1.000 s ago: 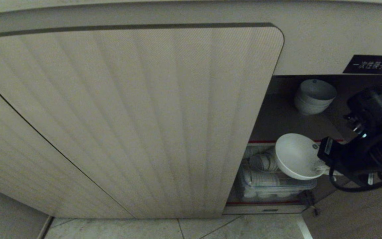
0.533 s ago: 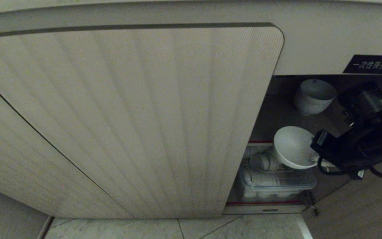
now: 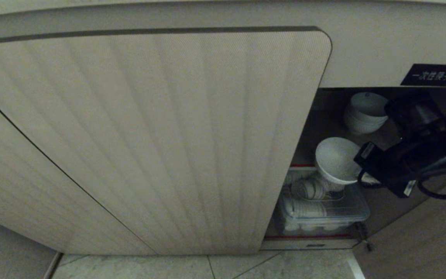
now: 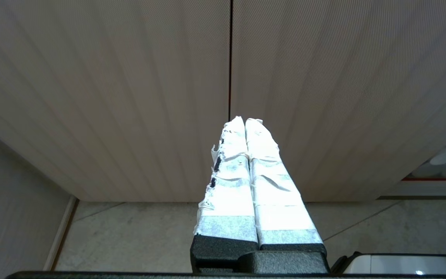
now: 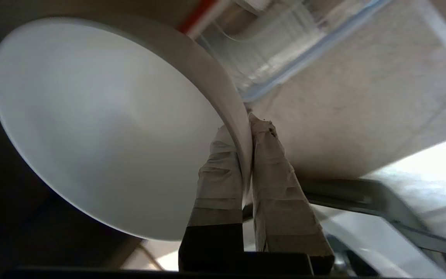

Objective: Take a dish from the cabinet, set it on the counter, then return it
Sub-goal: Put it back into the cabinet

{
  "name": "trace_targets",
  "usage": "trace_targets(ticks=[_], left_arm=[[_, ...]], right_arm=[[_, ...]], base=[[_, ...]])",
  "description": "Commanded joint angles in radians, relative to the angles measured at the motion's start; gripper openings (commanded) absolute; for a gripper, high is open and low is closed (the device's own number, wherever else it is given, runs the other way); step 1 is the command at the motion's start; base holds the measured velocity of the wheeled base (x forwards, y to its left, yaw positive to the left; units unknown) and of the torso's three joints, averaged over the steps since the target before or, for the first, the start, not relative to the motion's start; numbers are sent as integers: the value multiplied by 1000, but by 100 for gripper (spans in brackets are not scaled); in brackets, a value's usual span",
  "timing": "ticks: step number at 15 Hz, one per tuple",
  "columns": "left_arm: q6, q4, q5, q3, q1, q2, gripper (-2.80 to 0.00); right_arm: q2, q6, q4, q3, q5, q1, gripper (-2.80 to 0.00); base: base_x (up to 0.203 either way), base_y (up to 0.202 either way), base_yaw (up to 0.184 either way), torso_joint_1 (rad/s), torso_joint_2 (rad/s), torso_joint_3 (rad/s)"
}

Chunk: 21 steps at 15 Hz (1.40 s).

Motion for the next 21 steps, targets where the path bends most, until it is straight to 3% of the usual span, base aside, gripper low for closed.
trace_targets(ticks=[1,5,8,13,21], left_arm=[[-1,0,-1,0,0,0,-280],[-1,0,0,0,0,0,-280],[-1,0,0,0,0,0,-280],[-1,0,1,0,0,0,-280],[-1,0,-1,0,0,0,-280]], right_arm=[[40,19,10,-44,5,0,-280],[85,60,64,-119,10,0,-280],[136,190,146,-213,43,0,-280],[193,330,186,-290,71,0,-280],[205,327,172,-275,31,6,-280]], base=[[0,0,0,0,0,0],[0,0,0,0,0,0],[0,0,0,0,0,0],[0,0,0,0,0,0],[0,0,0,0,0,0]])
